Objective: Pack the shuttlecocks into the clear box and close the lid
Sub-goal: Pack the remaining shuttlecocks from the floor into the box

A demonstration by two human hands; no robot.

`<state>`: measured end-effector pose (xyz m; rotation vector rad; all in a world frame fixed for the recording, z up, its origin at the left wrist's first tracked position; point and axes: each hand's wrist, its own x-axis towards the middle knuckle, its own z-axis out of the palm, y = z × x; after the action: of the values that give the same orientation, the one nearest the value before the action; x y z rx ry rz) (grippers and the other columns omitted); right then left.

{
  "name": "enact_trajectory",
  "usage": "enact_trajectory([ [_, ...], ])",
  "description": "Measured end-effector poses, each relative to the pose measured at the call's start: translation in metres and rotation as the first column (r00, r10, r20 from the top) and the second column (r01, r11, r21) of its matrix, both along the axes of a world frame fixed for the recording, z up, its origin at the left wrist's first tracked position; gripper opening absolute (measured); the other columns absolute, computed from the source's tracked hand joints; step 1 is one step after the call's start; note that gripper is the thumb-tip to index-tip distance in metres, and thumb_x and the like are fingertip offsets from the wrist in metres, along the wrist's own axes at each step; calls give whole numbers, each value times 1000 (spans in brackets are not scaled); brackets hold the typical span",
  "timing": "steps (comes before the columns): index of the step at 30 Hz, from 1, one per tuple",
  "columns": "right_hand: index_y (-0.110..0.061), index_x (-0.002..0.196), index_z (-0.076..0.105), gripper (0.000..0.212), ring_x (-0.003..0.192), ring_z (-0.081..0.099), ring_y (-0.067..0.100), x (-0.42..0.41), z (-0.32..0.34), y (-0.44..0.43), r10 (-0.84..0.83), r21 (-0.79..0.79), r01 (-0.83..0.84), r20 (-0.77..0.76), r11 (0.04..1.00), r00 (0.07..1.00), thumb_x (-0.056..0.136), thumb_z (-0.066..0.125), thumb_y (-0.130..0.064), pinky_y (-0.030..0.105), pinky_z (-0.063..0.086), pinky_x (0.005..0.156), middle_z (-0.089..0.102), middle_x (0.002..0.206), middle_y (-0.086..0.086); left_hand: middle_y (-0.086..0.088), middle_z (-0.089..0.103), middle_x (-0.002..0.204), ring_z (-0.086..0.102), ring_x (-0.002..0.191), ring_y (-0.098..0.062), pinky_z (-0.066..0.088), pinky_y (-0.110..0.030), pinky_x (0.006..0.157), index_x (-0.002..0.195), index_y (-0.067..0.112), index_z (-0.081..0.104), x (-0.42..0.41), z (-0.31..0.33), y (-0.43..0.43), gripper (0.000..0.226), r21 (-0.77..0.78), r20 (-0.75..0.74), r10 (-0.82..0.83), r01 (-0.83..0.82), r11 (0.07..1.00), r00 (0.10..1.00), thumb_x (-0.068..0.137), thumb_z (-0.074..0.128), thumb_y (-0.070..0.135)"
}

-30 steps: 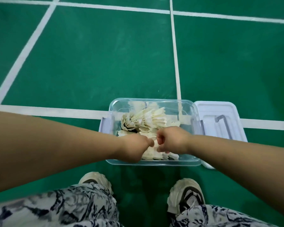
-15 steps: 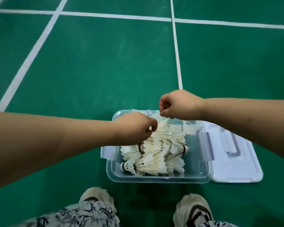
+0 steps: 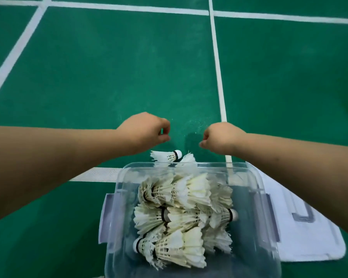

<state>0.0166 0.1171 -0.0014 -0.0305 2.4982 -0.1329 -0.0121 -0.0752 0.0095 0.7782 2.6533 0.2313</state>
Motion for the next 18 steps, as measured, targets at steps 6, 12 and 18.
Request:
enact_trajectory([
  [6, -3, 81, 59, 50, 96, 51, 31, -2, -19, -14, 33, 49, -46, 244, 998, 969, 97, 38, -45, 30, 39, 79, 45, 92, 8, -12, 59, 119, 55, 107, -30, 47, -36, 83, 130, 17, 41, -3, -44, 5, 61, -335, 267, 29, 65, 940, 963, 85, 50, 57],
  [12, -11, 59, 46, 52, 58, 43, 21, -10, -45, -24, -88, -46, 110, 344, 993, 935, 95, 40, -48, 29, 35, 56, 44, 62, 4, -10, 56, 126, 55, 109, -28, 46, -33, 80, 134, 20, 37, -6, -60, 7, 64, -306, 286, 129, -37, 951, 950, 82, 58, 51],
  [18, -11, 82, 62, 18, 76, 50, 22, -12, -57, -23, -132, -189, 176, 222, 966, 966, 91, 52, -22, 27, 35, 54, 56, 82, 8, -9, 58, 121, 55, 107, -26, 42, -31, 85, 131, 17, 42, -3, -64, 12, 58, -132, 314, 235, -203, 970, 920, 81, 68, 33],
])
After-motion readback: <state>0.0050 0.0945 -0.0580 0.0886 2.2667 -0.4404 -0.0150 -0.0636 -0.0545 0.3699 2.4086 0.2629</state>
